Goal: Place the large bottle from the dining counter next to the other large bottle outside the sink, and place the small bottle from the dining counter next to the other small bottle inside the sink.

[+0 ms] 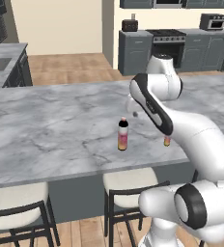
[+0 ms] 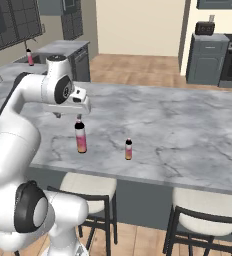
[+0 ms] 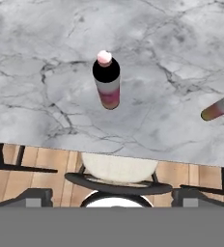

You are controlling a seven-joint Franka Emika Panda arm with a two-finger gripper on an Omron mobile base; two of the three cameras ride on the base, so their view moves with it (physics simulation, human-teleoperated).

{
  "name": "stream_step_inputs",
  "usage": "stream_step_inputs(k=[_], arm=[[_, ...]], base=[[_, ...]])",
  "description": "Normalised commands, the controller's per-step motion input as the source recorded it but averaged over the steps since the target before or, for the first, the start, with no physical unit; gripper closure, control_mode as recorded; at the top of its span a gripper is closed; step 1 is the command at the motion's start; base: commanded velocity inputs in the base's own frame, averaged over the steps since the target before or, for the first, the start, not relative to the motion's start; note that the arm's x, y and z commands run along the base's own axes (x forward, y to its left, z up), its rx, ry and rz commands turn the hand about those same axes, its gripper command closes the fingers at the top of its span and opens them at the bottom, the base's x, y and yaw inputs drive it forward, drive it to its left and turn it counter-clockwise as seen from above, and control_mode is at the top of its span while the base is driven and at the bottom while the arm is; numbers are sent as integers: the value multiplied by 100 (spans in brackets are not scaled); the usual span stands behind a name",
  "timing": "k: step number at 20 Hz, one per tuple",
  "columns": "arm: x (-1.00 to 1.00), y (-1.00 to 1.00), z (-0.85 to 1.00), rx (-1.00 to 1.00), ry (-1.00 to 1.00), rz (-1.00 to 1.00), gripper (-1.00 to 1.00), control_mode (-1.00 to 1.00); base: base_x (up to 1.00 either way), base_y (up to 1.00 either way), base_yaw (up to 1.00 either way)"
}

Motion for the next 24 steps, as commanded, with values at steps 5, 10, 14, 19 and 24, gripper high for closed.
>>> stream_step_inputs(k=[5, 10, 14, 19, 24], arm=[[54, 0, -2, 0, 1, 0, -100, -100], [42, 26, 0, -5, 10, -1, -100, -100], [26, 32, 0, -5, 8, -3, -100, -100], [33, 5, 0, 0, 3, -1, -100, -100], [45, 0, -12, 0, 2, 0, -100, -100]], base=[[0, 0, 0], [0, 0, 0], [0, 0, 0], [0, 0, 0], [0, 0, 0]])
